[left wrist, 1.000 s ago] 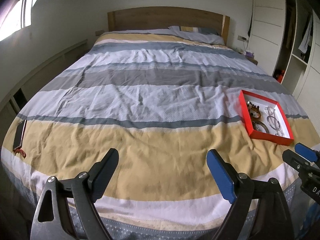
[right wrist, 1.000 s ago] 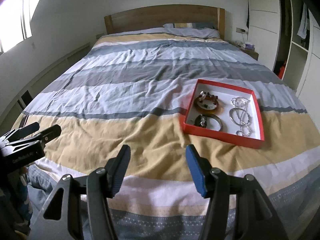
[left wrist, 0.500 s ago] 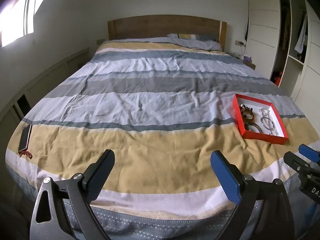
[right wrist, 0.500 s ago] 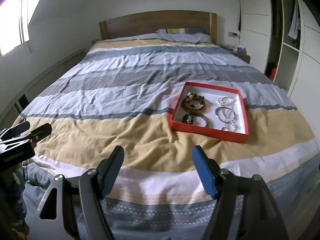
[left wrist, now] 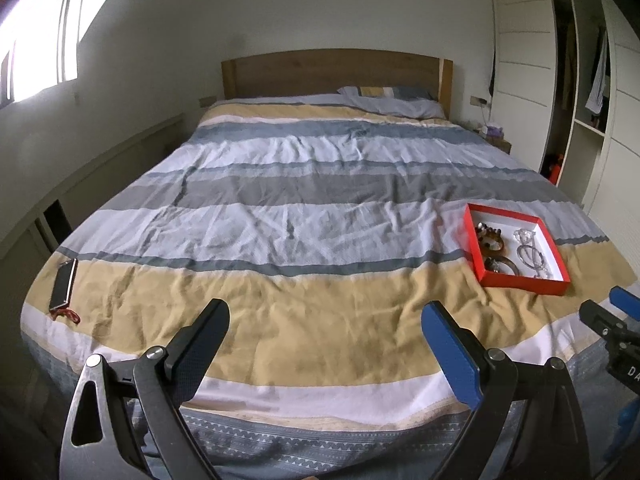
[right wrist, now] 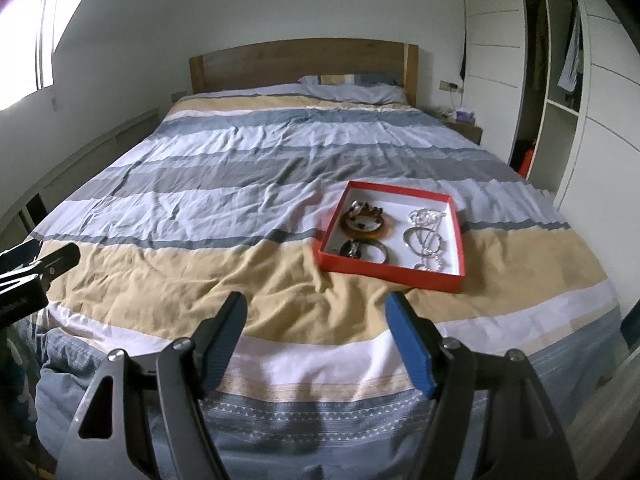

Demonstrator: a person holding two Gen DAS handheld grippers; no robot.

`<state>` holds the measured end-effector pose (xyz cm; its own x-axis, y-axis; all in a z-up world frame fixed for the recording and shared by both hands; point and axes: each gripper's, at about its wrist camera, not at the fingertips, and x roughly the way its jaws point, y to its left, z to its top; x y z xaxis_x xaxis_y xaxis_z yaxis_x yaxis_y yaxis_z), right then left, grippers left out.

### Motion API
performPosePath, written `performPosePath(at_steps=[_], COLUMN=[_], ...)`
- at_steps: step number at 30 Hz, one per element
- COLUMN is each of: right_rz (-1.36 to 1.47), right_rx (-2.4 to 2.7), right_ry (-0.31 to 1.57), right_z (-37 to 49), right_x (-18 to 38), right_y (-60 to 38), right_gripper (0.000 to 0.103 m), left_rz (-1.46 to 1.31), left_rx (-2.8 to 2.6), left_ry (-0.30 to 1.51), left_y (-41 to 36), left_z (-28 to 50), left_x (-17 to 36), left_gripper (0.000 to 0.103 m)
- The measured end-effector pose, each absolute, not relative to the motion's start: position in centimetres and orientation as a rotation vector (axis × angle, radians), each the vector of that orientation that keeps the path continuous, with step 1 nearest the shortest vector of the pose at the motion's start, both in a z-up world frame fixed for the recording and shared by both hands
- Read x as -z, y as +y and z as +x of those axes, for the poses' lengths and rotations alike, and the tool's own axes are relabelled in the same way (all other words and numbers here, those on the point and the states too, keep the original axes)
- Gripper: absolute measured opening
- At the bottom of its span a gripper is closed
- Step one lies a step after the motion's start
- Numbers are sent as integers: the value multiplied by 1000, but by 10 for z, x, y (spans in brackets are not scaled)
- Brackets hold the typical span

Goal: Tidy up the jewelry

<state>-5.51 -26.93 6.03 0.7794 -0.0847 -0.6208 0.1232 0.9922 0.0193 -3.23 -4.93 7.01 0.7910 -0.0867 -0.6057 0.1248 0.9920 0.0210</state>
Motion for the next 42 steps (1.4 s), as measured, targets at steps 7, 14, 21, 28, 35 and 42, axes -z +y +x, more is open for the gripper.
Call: performPosePath(at_steps=[7, 14, 21, 28, 35, 42], right_rz=[34, 33, 6, 29, 30, 32], right_rx=[143, 158, 193, 209, 191, 177], right_ry=[655, 632, 645, 659, 691, 722], right_z=[-62, -65, -61, -55, -46, -38], right_x=[-64, -69, -70, -67, -59, -50], right_y=[-272, -281, -294, -313, -319, -322], right_gripper=[70, 70, 70, 70, 70, 70], left_rz=[42, 45, 60, 72, 78, 89], left_rx=[112, 105, 79, 51, 26, 18], left_ry=[637, 641, 662, 684, 709, 737], left_y=[-44, -45, -52, -58, -61, -67], left_z=[-38, -39, -33, -26, -21, -15], left_x=[-71, -66, -66, -67, -64, -57], left_gripper=[98, 102, 102, 102, 102, 102])
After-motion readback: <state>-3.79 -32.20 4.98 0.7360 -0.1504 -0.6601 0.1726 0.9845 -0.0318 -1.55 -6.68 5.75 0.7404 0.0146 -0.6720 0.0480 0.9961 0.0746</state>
